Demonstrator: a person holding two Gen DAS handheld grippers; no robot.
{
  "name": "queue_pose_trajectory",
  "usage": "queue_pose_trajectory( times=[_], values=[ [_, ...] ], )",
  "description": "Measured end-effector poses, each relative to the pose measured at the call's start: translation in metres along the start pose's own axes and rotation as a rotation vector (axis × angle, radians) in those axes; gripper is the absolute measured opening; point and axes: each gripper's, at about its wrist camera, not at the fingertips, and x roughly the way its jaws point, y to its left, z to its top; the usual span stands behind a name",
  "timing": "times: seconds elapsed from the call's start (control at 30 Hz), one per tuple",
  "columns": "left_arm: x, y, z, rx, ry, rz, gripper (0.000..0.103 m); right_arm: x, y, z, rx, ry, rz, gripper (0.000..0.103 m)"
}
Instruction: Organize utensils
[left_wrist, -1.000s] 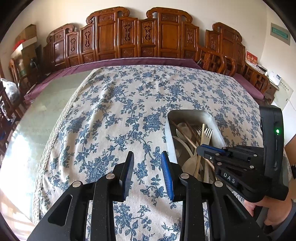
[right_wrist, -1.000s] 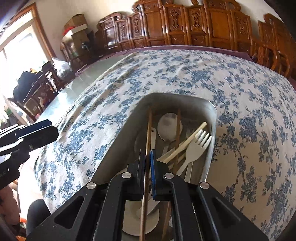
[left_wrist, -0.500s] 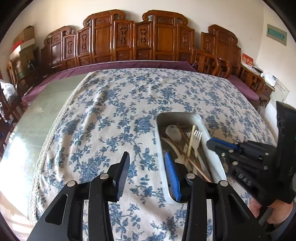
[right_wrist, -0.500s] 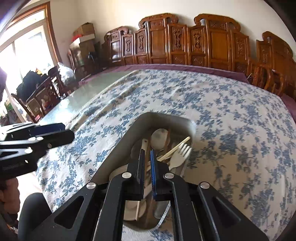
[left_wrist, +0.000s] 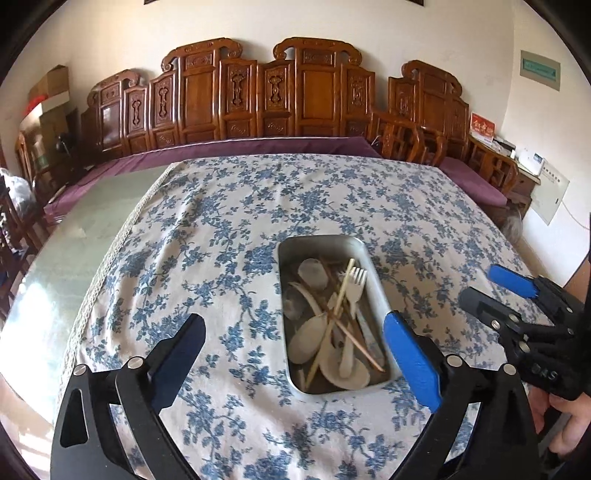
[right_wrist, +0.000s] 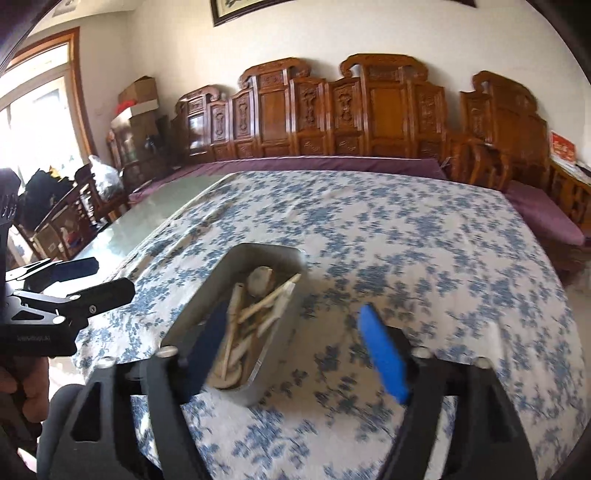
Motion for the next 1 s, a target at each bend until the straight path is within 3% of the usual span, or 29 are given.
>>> queue_pose_trajectory(
  times=[0.13, 0.5, 0.77, 1.0],
  values=[
    [-0.010, -0.012, -0.005, 0.007, -0.011, -0.009, 0.095, -0.024, -0.014, -0.009, 0.031, -0.015, -0.031, 0.100],
    [-0.055, -0.047, -0.015, 0.019, -0.057, -0.043, 0.095, -0.095, -0.039, -0.022, 0.087, -0.065, -0.110, 0.100],
    [-0.091, -0.059, -0.012, 0.023, -0.099, -0.056, 0.095, -0.138, -0.034, -0.016, 0.084, -0.128, -0.142, 0.100],
    [-0.132, -0.065, 0.000, 0.031, -0.184, -0.034, 0.095, -0.174, -0.022, 0.000, 0.071, -0.210, -0.151, 0.100]
  ],
)
